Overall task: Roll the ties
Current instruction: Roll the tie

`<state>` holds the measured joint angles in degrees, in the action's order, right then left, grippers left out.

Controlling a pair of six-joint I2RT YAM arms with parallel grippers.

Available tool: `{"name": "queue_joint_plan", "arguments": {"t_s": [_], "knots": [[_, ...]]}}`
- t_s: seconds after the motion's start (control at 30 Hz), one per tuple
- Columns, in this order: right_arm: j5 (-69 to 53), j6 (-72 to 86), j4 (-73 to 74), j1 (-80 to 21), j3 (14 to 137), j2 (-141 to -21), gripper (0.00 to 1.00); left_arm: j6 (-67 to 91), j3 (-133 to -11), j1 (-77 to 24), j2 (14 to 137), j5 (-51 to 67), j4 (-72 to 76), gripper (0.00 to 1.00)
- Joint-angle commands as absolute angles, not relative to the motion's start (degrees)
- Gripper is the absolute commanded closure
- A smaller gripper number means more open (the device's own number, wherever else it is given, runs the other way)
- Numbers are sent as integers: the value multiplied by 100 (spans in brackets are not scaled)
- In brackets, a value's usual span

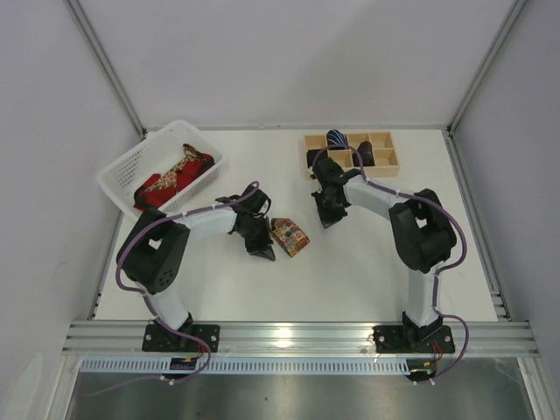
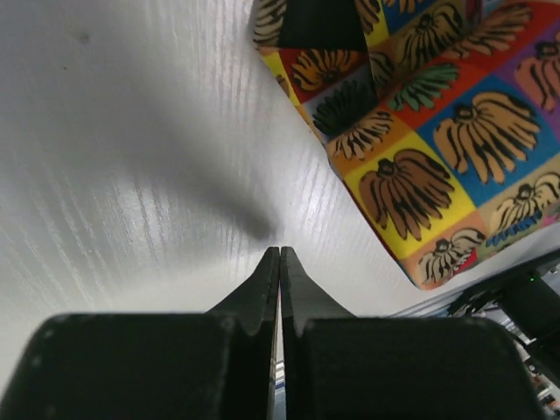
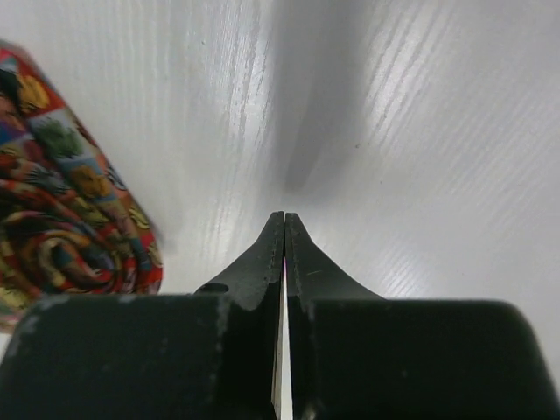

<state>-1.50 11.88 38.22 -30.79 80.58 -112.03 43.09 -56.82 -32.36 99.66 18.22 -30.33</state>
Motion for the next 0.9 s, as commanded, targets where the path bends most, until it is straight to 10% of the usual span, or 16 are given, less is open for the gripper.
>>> {"name": "queue_joint_plan", "arguments": {"t_s": [0.0,0.87], "knots": [[-202,563,3226,-3260,7875,-11311,100,4816,-5713,-3270,10002,1520,-2805,99],[-273,1186,3629,-3498,8675,-11646,100,4817,-5433,-3217,9836,1767,-2636,100]]}}
